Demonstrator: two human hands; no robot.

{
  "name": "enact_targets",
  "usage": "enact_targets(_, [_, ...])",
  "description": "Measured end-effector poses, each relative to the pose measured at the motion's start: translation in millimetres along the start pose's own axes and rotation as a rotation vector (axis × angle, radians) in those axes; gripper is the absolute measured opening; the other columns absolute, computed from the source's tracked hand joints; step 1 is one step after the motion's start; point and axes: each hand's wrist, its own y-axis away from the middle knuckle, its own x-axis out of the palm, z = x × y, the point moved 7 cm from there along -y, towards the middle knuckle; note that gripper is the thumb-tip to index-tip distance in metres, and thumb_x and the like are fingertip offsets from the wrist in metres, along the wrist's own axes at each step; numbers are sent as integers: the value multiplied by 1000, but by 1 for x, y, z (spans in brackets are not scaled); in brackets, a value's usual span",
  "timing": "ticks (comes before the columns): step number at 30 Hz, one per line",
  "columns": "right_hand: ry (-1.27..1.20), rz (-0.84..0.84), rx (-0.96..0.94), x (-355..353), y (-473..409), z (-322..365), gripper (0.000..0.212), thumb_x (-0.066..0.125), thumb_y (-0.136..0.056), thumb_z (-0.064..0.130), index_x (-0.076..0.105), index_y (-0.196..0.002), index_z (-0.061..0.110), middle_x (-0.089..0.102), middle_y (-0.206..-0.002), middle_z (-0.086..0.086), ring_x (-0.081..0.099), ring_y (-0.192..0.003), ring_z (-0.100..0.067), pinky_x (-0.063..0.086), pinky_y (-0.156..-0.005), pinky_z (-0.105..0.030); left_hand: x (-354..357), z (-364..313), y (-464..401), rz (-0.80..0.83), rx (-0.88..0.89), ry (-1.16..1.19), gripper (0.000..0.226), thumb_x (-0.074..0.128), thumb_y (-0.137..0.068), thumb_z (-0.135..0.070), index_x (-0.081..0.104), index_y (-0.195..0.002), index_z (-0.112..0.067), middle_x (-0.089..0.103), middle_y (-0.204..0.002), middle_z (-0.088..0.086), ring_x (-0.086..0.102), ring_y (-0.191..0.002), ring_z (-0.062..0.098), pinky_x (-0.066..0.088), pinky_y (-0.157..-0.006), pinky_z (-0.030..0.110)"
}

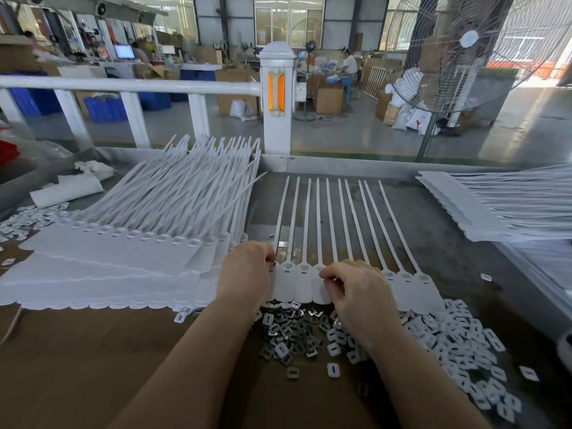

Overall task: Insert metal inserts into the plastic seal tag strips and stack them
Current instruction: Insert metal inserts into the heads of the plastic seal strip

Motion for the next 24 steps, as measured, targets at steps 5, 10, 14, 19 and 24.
enact_targets(5, [5,7,0,0,0,0,15,62,-86,10,71,-96,16,70,-97,3,60,-95,-15,34,-87,-24,2,1,-2,48,18,-52,28,48,-92,-3,69,-103,-18,67,-106,1,60,-93,16,38,-74,17])
enact_targets(10, [12,2,-7,1,0,0,15,62,-85,9,71,-95,15,71,-96,3,61,-93,-15,35,-86,-25,5,1,2,69,27,-57,32,47,-89,-2,71,-105,-17,66,-109,0,60,-97,17,43,-83,21])
enact_targets(14, [21,-2,-14,1,1,0,15,63,-84,7,72,-94,14,71,-94,2,62,-91,-16,38,-87,-28,7,3,6,61,20,-31,34,45,-87,-1,70,-105,-14,63,-114,-3,57,-102,16,37,-84,17])
enact_targets(19, [36,16,-14,2,1,0,17,60,-87,9,71,-99,14,71,-97,2,61,-95,-15,38,-90,-28,8,3,10,45,36,-25,44,42,-86,4,65,-117,-17,58,-126,-8,52,-112,13,33,-93,17])
enact_targets(24, [39,9,-16,2,1,0,18,59,-87,9,71,-99,14,71,-98,2,61,-96,-14,37,-90,-27,4,7,11,-26,-3,62,35,45,-88,0,70,-107,-15,63,-117,-5,56,-106,13,36,-91,17])
